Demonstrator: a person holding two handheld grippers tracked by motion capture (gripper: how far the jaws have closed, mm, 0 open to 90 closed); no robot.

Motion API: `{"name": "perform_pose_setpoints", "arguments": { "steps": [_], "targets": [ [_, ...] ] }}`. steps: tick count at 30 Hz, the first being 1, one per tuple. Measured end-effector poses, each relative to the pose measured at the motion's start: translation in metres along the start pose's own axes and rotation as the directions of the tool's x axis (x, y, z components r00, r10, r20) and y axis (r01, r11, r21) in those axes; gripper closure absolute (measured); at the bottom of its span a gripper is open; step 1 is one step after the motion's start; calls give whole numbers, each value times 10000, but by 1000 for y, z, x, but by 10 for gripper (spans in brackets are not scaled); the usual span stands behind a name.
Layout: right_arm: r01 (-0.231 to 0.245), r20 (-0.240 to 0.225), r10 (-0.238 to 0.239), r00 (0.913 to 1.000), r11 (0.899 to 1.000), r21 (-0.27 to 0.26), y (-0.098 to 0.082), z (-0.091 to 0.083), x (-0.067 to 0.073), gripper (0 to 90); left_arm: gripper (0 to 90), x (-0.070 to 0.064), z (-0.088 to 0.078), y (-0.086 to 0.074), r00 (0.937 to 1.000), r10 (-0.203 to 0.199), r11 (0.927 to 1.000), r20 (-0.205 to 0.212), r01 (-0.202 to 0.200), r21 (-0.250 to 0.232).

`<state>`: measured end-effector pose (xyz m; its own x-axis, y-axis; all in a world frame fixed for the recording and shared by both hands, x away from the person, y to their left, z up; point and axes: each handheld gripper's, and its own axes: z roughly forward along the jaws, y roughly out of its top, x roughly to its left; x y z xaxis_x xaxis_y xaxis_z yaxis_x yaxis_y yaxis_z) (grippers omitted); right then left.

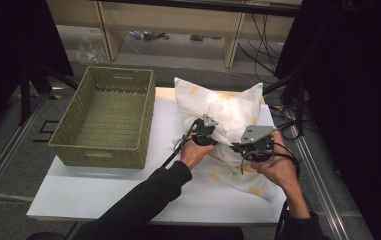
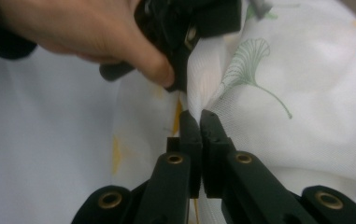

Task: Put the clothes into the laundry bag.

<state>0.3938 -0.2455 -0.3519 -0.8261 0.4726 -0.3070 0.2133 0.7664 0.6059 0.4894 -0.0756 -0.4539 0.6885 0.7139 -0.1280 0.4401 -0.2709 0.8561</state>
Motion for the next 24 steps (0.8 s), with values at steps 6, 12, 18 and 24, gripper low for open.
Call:
{"name": "perform_pose_setpoints", "arguments": {
  "steps": [6, 12, 18, 24],
  "targets": [
    [99, -89, -95, 9999, 9990, 430, -8, 18, 1, 899, 548, 4, -34, -8, 9994, 323, 9992, 143, -326, 250],
    [-38, -178, 48, 9998, 9982, 606, -14, 29, 0, 898, 362, 22, -84, -23, 10000, -21, 9996, -22, 22, 266],
    [64, -162, -53, 9999, 9976, 695, -16, 30, -4, 896, 350, 48, -104, -31, 9888, 692, 9943, -1324, -575, 902],
    [-87, -198, 101, 9998, 9976, 681, -18, 28, -4, 897, 318, 50, -72, -44, 9779, 706, 9780, -1966, -291, 2066]
  ]
}}
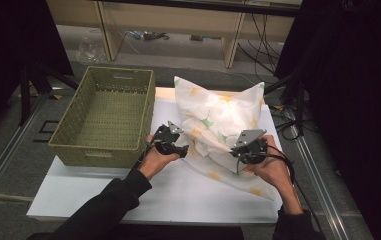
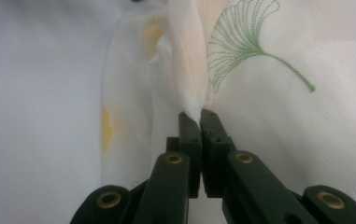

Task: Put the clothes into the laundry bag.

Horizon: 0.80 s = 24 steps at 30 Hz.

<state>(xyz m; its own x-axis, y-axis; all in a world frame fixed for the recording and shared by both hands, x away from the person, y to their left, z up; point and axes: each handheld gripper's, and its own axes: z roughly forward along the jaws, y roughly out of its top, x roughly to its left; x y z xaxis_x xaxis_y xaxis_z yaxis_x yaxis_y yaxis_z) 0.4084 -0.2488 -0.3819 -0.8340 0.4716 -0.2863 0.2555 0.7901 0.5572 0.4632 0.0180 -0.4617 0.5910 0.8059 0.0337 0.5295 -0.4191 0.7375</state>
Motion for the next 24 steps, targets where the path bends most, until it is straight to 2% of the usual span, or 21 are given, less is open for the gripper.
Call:
{"name": "perform_pose_setpoints", "arguments": {
  "steps": [3, 6, 7, 8, 9, 11, 12, 13, 14, 16, 18, 19, 21, 23, 24],
  "targets": [
    [-8, 79, 7, 10000, 10000, 45, -2, -1, -2, 897, 325, -1, 17, 1, 9991, 187, 9996, -377, -180, 199],
    [-137, 50, 137, 9999, 9999, 61, -4, -2, -3, 898, 348, 5, 28, 3, 9983, -567, 9980, -130, 570, 272],
    [-93, 71, 92, 9999, 9999, 71, -5, -3, -4, 898, 365, 7, 31, 4, 9975, -695, 9972, -144, 699, 262],
    [-89, 80, 89, 9999, 9999, 72, -5, -2, -4, 898, 370, 10, 34, 4, 9979, -616, 9976, -201, 623, 316],
    [-13, -24, 13, 10000, 10000, 56, -4, -2, -4, 898, 447, 11, 35, 3, 9986, -524, 9980, 37, 522, 349],
    [-9, 99, 9, 10000, 10000, 72, -4, -1, -3, 898, 658, 11, 34, 2, 9954, -674, 9976, 687, 662, 200],
    [-1, 67, 1, 10000, 10000, 99, -4, -1, -3, 898, 781, 10, 31, 0, 9911, -656, 9978, 1162, 648, 106],
    [-38, 13, 38, 10000, 9999, 163, -4, -1, -2, 897, 854, 8, 28, -1, 9924, -382, 9993, 1172, 380, 34],
    [-31, -32, 31, 10000, 9998, 188, -4, 0, -2, 896, 872, 5, 22, -1, 9930, 32, 10000, 1178, -32, -7],
    [3, -58, -2, 10000, 9997, 246, -5, 4, -3, 896, 877, 1, 10, -4, 9871, 178, 9997, 1592, -152, -171],
    [-152, -133, 158, 9998, 9988, 467, -7, 6, -1, 896, 877, -3, -5, -8, 9826, 529, 9980, 1778, -457, -444],
    [30, -200, -21, 9998, 9990, 438, -7, 9, -2, 896, 878, -4, -15, -13, 9789, 505, 9976, 1982, -401, -562],
    [-128, -122, 135, 9998, 9985, 538, -7, 11, -1, 896, 879, -5, -26, -19, 9732, 385, 9975, 2265, -241, -660],
    [164, -90, -159, 9998, 9984, 536, -6, 16, -1, 897, 879, -6, -40, -31, 9680, 631, 9969, 2431, -495, -616],
    [114, -81, -109, 9999, 9984, 561, -5, 19, 0, 896, 879, -6, -45, -36, 9663, 679, 9966, 2485, -541, -619]
  ]
}}
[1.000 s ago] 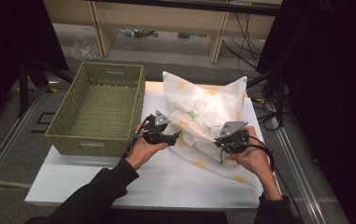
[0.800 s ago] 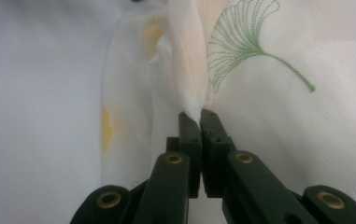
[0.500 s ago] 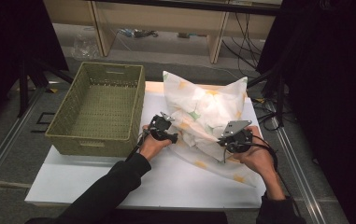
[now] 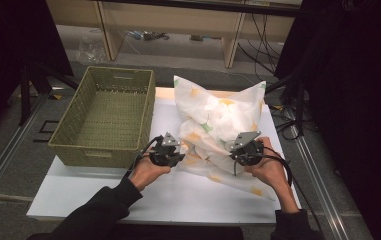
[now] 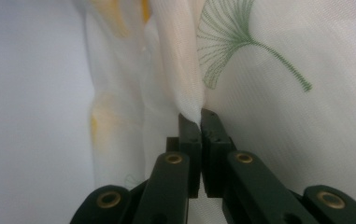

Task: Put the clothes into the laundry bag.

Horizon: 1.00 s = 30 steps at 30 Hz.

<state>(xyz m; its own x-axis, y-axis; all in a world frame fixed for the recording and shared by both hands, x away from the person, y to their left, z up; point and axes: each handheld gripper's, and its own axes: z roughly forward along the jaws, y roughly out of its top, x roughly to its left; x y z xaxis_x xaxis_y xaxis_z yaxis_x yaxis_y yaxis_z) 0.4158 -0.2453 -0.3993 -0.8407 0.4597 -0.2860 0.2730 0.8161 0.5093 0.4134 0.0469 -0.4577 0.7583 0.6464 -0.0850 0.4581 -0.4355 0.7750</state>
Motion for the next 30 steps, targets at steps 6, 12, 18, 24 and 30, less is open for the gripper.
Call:
{"name": "perform_pose_setpoints", "arguments": {
  "steps": [6, 12, 18, 24, 30],
  "targets": [
    [-168, 8, 169, 9999, 9999, -30, -2, 12, -4, 896, 881, -6, -20, -22, 9989, -88, 9999, 463, 86, 54],
    [-133, -158, 133, 9998, 9999, 49, -4, 18, -3, 896, 881, -16, -38, -32, 9945, 193, 9998, 1027, -194, -3],
    [-326, -66, 328, 9994, 9990, 308, -3, 29, -2, 896, 880, -27, -37, -42, 9906, 30, 9997, 1368, -65, 250],
    [-271, 374, 260, 9990, 9992, 280, -2, 47, -6, 897, 880, -26, -36, -42, 9887, 124, 9994, 1493, -170, 294],
    [-549, 980, 552, 9937, 9985, -54, 1, 54, -14, 898, 881, -30, -30, -45, 9877, 172, 9987, 1553, -245, 455]
  ]
}}
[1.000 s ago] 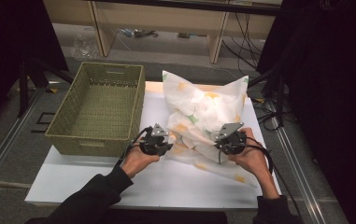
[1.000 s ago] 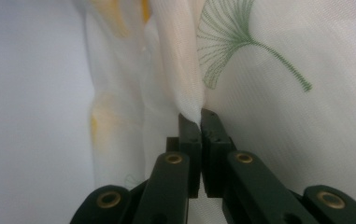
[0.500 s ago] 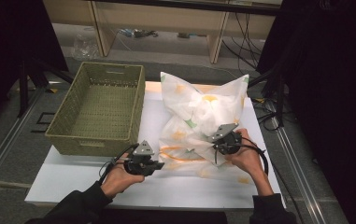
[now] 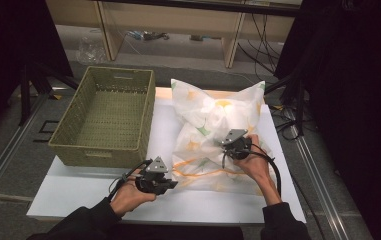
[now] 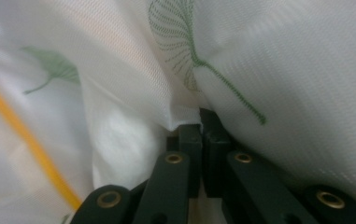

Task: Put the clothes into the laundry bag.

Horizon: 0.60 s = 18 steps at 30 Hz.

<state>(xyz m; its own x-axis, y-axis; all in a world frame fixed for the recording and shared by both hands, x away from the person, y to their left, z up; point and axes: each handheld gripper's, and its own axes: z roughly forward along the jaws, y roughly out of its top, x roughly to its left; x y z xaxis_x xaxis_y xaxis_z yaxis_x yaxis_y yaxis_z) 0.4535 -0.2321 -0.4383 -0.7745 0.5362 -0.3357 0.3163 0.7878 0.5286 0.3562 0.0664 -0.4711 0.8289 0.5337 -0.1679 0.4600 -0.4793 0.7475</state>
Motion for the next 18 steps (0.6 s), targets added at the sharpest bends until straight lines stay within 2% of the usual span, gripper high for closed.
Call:
{"name": "perform_pose_setpoints", "arguments": {
  "steps": [1, 2, 4, 5, 6, 7, 8, 9, 10, 11, 13, 14, 15, 16, 18],
  "targets": [
    [388, 146, -387, 9991, 9992, -98, 2, 2, -3, 898, 881, 1, 1, 0, 9998, 169, 9998, 75, -170, 121],
    [21, 278, -21, 9996, 10000, -16, 4, 5, -5, 899, 881, 1, 2, 0, 9996, 243, 9996, 109, -245, 137],
    [6, 472, -5, 9989, 10000, -27, 6, 9, -7, 899, 882, 0, 2, 0, 9999, 119, 9999, 79, -120, 100],
    [129, 550, -124, 9984, 9999, -84, 8, 11, -9, 899, 882, 0, 1, -1, 9997, 246, 9996, 62, -247, 168],
    [-98, 657, 103, 9978, 9999, -70, 10, 13, -10, 899, 882, 1, 1, -1, 9997, 241, 9995, 49, -241, 196],
    [158, 783, -148, 9968, 9998, -122, 12, 16, -13, 899, 882, 2, 1, -1, 9992, 366, 9992, 133, -368, 183],
    [-85, 856, 92, 9963, 9999, -81, 13, 18, -13, 899, 882, 3, 1, -1, 9997, 245, 9994, 63, -246, 246],
    [37, 1028, -24, 9947, 9999, -129, 16, 21, -16, 899, 882, 5, 1, -1, 9994, 331, 9992, 128, -334, 212],
    [17, 1214, 0, 9926, 9999, -135, 17, 23, -18, 899, 882, 6, 0, -1, 9991, 426, 9986, 16, -426, 310],
    [-112, 1336, 128, 9909, 9998, -132, 18, 26, -21, 899, 882, 6, 0, -1, 9994, 343, 9993, 29, -343, 166],
    [-160, 1320, 185, 9911, 9997, -201, 19, 29, -24, 899, 882, 6, -2, -2, 9998, 208, 9996, -23, -207, 175],
    [-184, 1305, 209, 9912, 9996, -207, 19, 29, -23, 899, 882, 8, -2, -1, 9996, 244, 9996, 108, -245, 119],
    [-126, 1259, 146, 9919, 9998, -164, 18, 28, -22, 899, 882, 8, -2, -1, 9999, 71, 9999, 147, -72, 91],
    [-99, 1203, 118, 9927, 9998, -162, 19, 25, -21, 899, 881, 9, -3, -2, 9997, 222, 9997, 141, -224, 127],
    [-36, 1054, 55, 9944, 9998, -180, 19, 20, -20, 899, 881, 9, -4, -3, 9999, 94, 9999, 62, -95, 142]
  ]
}}
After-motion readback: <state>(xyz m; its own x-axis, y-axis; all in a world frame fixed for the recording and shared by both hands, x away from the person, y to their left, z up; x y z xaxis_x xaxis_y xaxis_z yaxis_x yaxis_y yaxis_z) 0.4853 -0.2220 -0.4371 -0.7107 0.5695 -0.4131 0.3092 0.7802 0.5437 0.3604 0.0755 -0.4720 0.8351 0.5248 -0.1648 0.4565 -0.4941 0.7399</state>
